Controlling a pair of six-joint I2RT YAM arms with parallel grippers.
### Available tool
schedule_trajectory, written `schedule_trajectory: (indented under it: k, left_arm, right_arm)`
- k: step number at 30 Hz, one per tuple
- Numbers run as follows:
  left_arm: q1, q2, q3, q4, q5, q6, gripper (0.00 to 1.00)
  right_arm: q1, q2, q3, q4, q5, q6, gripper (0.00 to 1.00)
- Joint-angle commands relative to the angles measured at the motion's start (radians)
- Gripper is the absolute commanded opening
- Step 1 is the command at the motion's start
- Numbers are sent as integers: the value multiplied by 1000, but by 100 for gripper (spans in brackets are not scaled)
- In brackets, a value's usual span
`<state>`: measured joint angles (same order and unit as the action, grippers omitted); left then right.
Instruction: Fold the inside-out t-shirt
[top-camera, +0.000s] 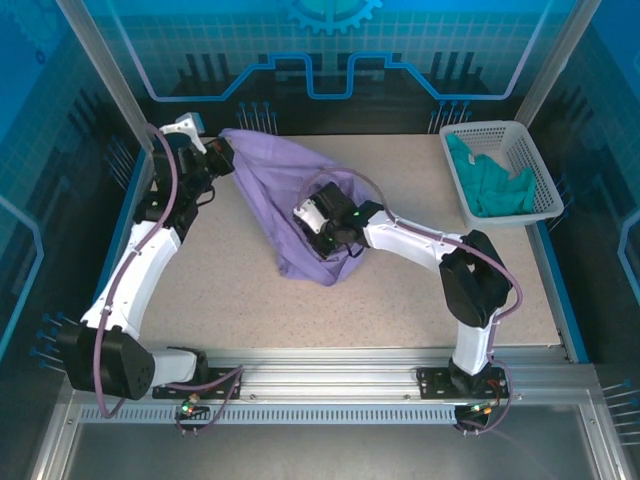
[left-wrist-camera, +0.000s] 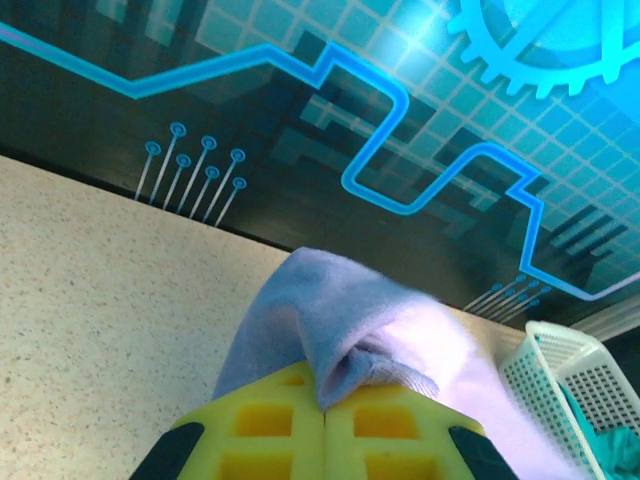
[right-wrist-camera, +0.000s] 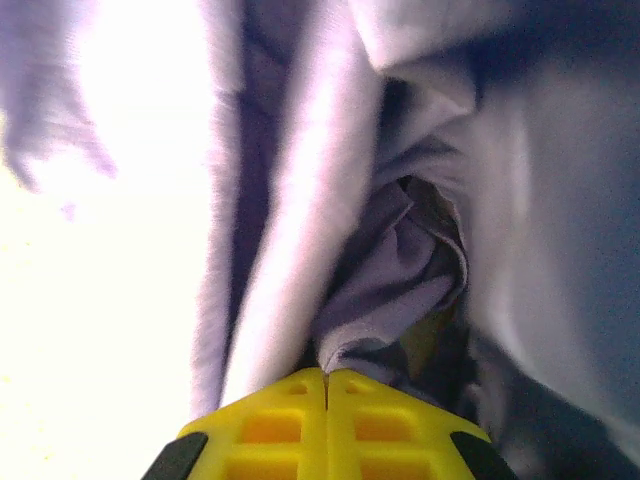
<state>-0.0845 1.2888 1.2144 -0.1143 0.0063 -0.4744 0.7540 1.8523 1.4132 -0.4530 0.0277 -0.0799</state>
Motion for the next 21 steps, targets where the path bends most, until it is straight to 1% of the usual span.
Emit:
schedule_trajectory:
  k: [1, 4, 8, 11, 13, 14, 17, 19, 21]
  left_arm:
    - [2, 18, -29, 13, 52, -20, 0]
    - [2, 42, -40, 9, 61, -8, 0]
    - [5, 50, -79, 20, 35, 2, 0]
    - [15, 49, -129, 39, 15, -16, 0]
    - [27, 42, -183, 67, 7, -54, 0]
    - [32, 38, -213, 83, 4, -67, 0]
    - [40, 30, -318, 123, -11, -102, 0]
    - [36, 34, -407, 171, 21, -140, 0]
    - [4, 45, -494, 227, 59, -163, 0]
  right_arm:
    - [10, -41, 44, 28, -27, -29, 0]
    - [5, -98, 33, 79, -58, -29, 0]
    - [-31, -210, 22, 125, -81, -20, 0]
    - [-99, -333, -17, 229, -178, 48, 0]
    - [-158, -405, -73, 359, -282, 140, 0]
    - [-179, -425, -96, 408, -316, 176, 0]
    - [-223, -443, -156, 491, -390, 245, 0]
    - [-250, -421, -186, 520, -420, 275, 0]
    - [-274, -393, -205, 550, -462, 311, 0]
